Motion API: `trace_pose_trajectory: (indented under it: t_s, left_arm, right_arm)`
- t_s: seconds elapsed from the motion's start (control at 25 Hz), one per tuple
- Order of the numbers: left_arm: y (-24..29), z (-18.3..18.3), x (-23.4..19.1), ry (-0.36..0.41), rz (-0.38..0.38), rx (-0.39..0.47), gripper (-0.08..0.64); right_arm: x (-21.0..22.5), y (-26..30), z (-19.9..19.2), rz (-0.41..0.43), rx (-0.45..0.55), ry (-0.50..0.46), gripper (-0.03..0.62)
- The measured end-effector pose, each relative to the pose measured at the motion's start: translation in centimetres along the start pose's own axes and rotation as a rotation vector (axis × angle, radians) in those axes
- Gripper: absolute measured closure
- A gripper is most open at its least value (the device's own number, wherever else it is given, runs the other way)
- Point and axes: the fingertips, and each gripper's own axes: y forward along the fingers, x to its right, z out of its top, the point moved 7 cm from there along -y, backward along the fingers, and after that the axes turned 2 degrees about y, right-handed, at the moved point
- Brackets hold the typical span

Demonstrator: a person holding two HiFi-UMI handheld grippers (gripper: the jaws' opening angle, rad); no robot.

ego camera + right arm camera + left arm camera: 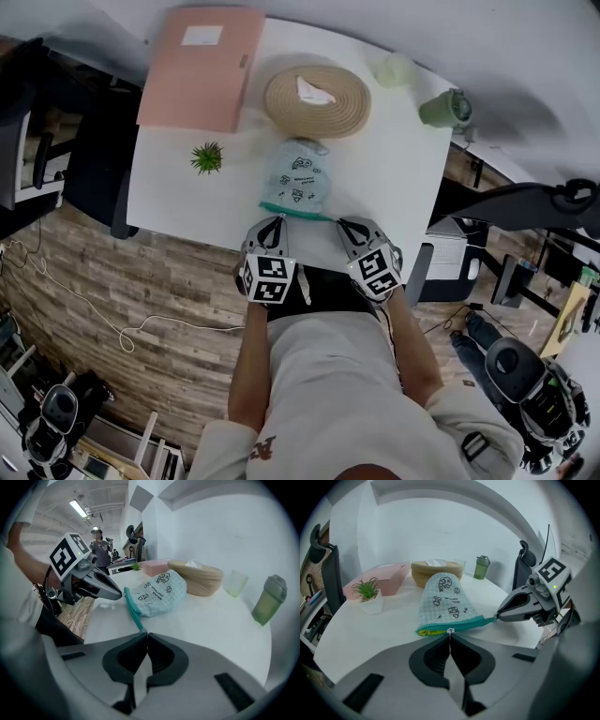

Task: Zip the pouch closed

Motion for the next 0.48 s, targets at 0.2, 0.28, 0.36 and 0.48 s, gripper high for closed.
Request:
trace_pose_trajectory:
  t_s: [0.2,0.28,0.36,0.48]
  left_arm:
    - [-0.3,-0.1,-0.9,-0.007,0.011,0.001,0.560]
    - [-0.3,-0.2,-1.2,-0.010,0.019,-0.001,0.560]
    - [-0.4,-0.3,-1.7,-0.017,0.028,-0.001,0.560]
    - [-0.5,-0.4,-2.5,-0.018,0.034,-0.002,0.560]
  right_arm:
    - [0.2,-0.1,-0.3,-0.011,-0.006,0.007,0.589]
    - [0.3,-0.1,-0.3,-0.013,-0.007,0.009,0.589]
    - [0.4,-0.2,-0.4,-0.019,-0.008,0.012,0.589]
    - [0.6,-0.3,-0.5,-0.025,-0.016,0.018,0.589]
